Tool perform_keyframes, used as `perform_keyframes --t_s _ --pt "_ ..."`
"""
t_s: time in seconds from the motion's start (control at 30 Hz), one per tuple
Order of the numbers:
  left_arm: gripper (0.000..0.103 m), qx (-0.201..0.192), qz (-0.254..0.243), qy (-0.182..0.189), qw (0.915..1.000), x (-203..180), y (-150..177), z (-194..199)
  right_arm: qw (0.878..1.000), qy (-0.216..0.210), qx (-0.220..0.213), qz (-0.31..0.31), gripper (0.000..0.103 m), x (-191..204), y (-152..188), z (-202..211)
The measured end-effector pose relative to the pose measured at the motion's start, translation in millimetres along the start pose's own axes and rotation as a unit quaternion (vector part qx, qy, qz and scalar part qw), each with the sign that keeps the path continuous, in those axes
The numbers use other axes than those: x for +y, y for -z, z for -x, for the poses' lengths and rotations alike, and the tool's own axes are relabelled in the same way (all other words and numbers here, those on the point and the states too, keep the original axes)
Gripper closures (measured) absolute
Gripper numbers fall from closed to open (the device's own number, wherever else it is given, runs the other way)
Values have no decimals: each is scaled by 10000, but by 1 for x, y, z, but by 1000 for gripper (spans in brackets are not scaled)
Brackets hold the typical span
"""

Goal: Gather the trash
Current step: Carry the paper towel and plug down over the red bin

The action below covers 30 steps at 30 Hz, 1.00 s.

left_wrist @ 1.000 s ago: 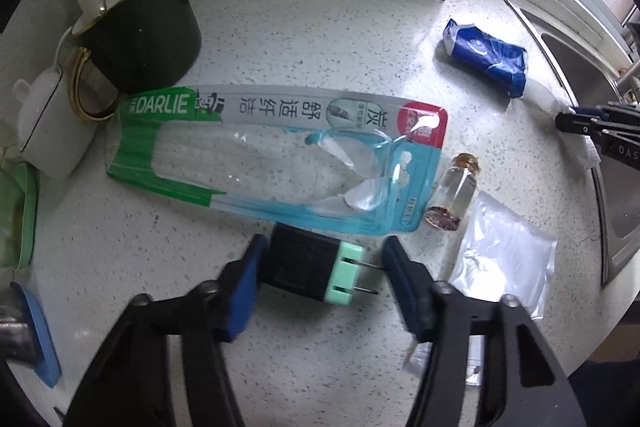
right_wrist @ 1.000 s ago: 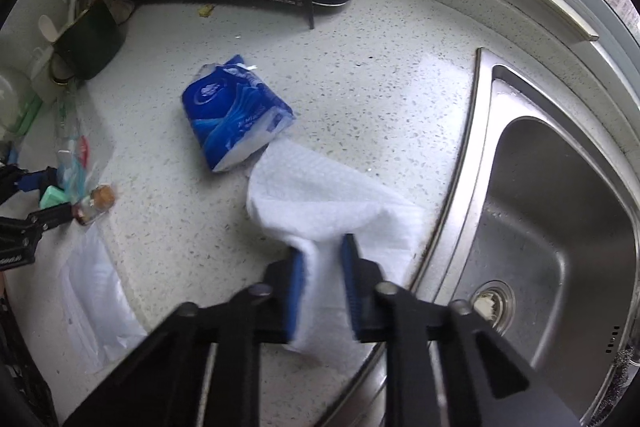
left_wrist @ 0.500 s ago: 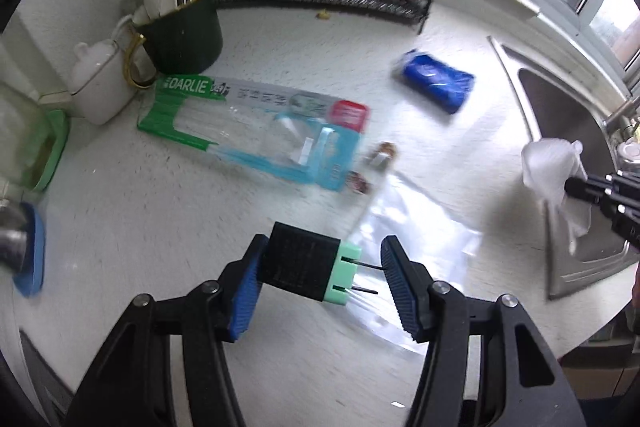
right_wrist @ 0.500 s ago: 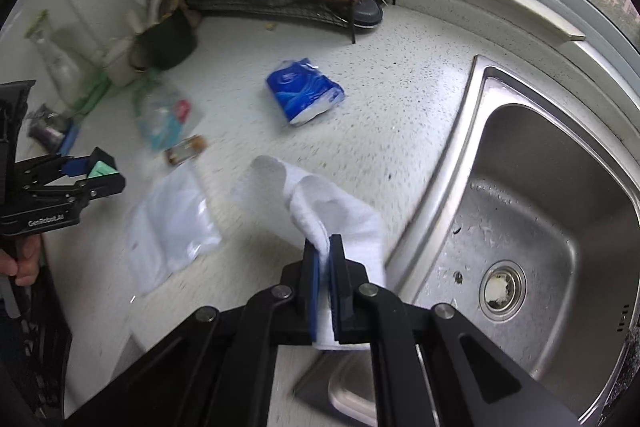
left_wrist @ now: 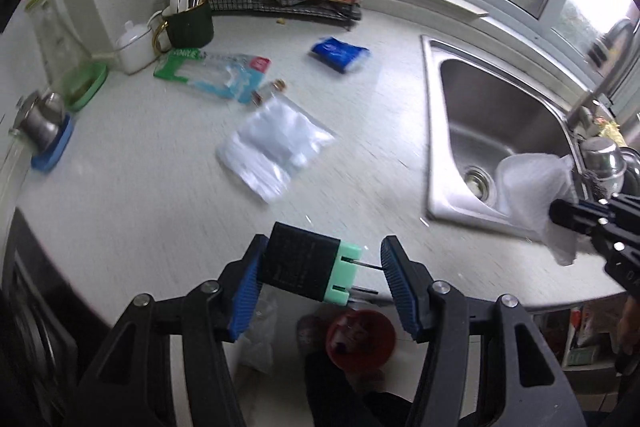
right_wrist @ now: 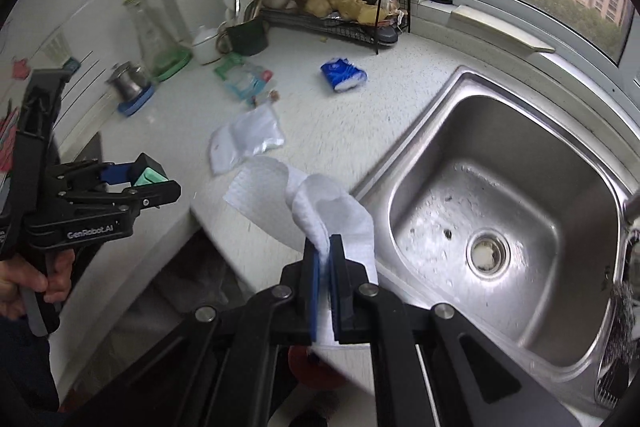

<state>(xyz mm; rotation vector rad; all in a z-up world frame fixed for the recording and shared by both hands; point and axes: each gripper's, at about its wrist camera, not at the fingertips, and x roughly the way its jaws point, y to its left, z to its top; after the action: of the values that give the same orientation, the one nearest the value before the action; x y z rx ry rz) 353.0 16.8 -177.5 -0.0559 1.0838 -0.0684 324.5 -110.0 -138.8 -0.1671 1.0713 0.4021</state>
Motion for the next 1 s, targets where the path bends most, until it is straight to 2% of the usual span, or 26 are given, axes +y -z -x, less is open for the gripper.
perform_keyframes --t_s 0.23,0.6,0.73,1.0 --pt "48 104 -30 75 9999 -38 60 18 9995 -165 232 98 99 16 54 9" --pt "48 797 50 95 9968 -44 149 -31 9945 -366 978 -43 99 48 130 -39" --pt "48 1110 110 92 9937 -39 185 -68 9923 -299 1200 -14 99 56 158 -69" --pt "48 1664 206 70 9858 -34 252 -176 9832 -278 1760 -390 99 47 214 -184"
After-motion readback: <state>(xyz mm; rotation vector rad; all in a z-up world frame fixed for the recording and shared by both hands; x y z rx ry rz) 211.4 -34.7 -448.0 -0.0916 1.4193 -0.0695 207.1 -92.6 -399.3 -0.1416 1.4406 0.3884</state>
